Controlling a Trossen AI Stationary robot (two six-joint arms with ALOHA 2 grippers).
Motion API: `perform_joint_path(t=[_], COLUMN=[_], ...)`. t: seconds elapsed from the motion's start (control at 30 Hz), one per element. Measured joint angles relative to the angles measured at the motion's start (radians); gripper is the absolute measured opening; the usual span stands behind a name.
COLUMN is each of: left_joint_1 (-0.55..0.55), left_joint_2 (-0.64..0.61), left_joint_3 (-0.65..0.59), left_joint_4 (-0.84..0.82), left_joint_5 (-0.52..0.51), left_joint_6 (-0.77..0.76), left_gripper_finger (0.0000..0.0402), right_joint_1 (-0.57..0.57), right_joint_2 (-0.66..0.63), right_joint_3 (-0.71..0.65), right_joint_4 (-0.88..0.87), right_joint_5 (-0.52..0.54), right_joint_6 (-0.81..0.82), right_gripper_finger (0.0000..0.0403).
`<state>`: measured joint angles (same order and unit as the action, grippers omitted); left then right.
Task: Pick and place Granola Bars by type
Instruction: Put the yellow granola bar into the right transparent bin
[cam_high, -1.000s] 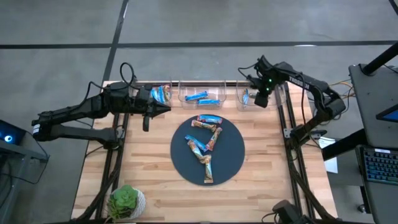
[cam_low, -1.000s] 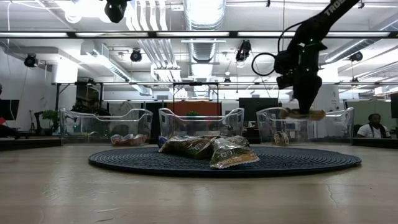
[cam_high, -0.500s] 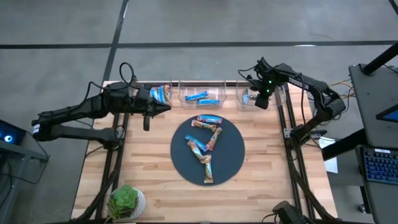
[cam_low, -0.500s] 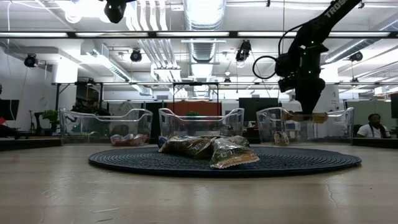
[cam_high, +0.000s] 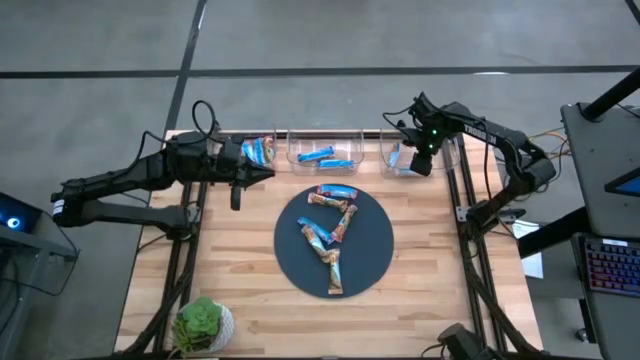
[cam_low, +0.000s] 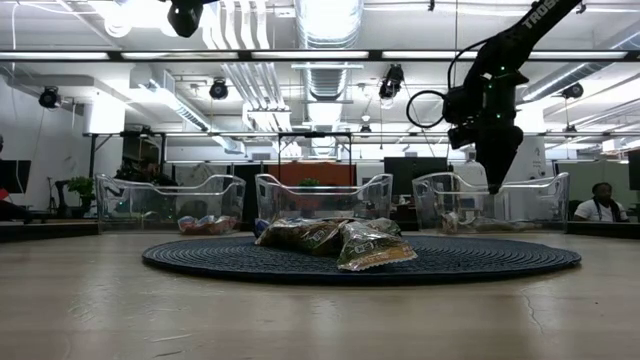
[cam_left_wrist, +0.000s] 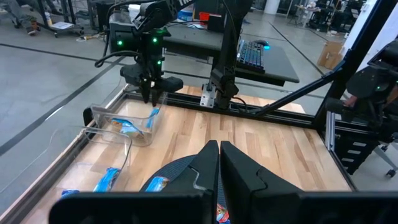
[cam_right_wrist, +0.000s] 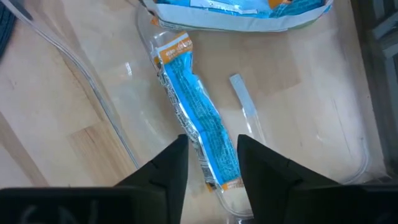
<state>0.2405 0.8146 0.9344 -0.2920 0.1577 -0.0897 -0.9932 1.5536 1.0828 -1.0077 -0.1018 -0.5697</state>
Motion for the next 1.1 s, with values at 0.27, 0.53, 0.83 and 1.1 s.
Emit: perform_joint_path(t=[0.27,0.53,0.83,1.1], left_joint_1=[0.000,0.000,0.000,0.000], left_joint_2=[0.000,0.000,0.000,0.000], left_joint_3=[0.000,0.000,0.000,0.000], left_joint_4=[0.000,0.000,0.013,0.032], left_joint_5=[0.000,0.000,0.000,0.000], left_joint_6=[0.000,-0.001,0.000,0.000], left_gripper_finger=[0.0000,0.0000,0.0000,0.0000], right_joint_1=[0.000,0.005,0.068,0.196], right_joint_2=[0.000,-0.001,-0.016,-0.081], right_joint_3=[0.003,0.014,0.068,0.170], right_joint_4=[-0.013,-0.067,-0.096,-0.096], right_joint_5=[-0.005,-0.042,-0.174,-0.188], right_joint_6=[-0.006,-0.006,0.069,0.099], right_gripper_finger=[0.0106,0.0026,0.0009,0.0009])
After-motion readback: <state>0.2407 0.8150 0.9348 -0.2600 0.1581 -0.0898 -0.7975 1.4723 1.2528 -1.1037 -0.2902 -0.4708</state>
